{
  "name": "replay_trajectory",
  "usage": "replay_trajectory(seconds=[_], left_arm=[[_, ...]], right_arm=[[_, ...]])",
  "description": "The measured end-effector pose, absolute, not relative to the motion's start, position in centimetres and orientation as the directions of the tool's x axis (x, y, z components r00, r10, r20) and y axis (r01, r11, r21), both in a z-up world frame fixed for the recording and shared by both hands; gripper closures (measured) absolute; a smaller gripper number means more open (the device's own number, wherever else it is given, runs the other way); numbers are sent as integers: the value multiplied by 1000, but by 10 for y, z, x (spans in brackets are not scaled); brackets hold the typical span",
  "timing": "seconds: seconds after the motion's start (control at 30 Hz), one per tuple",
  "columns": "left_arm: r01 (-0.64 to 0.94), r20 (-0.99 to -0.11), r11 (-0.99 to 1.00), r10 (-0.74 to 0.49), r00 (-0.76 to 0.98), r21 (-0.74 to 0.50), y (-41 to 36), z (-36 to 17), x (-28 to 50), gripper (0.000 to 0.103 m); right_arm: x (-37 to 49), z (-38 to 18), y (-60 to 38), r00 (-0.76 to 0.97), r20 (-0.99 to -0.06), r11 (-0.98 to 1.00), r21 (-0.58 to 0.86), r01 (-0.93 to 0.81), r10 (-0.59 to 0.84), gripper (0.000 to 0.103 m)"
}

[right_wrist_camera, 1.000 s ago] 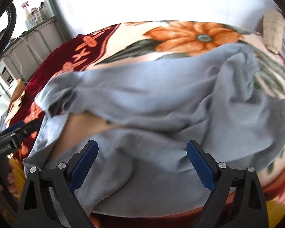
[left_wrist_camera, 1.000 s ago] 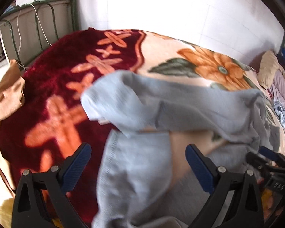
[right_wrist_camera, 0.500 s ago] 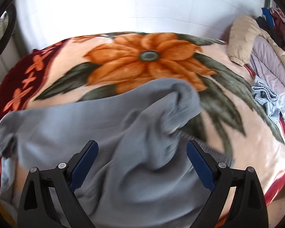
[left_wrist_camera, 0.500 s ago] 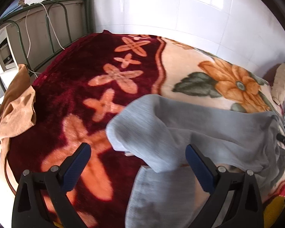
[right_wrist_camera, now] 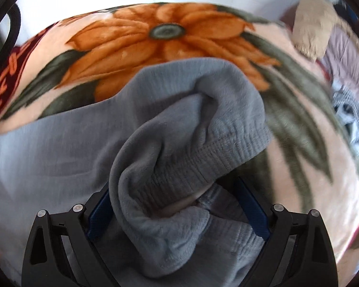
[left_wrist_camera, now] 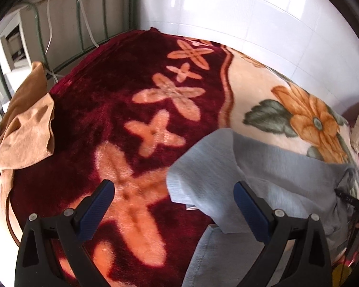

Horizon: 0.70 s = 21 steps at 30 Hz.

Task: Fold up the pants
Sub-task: 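Grasp the grey sweatpants waistband with the right gripper and lift it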

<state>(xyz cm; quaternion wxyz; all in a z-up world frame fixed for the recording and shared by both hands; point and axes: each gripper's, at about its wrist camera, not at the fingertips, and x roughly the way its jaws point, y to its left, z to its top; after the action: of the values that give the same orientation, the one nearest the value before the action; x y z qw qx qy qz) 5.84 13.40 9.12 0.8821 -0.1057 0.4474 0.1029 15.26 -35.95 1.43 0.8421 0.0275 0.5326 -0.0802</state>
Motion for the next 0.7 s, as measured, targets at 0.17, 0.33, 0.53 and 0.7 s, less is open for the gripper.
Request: replay_trajectory(seconds=[0.17,0.33,0.53,0.7], left_arm=[[-311,-810,945,100,578,-105,148,92,55,2],[-323,-814,939,93,573,-120,154,90,52,2],[-303,-813,948,101,574,-96,147,89,53,2],[-275,-821,956,73,566,-105,133,81,62,2]], right_arm=[[148,29,-349,440,-889,992,-105,76,-128,72],[135,52,-334,493,-845,969,-247,-16,-207,81],[126,81,-354,525,-771,906,-422,4,-361,82],[129,83,-393,463,-775,889,-453,68,-431,82]])
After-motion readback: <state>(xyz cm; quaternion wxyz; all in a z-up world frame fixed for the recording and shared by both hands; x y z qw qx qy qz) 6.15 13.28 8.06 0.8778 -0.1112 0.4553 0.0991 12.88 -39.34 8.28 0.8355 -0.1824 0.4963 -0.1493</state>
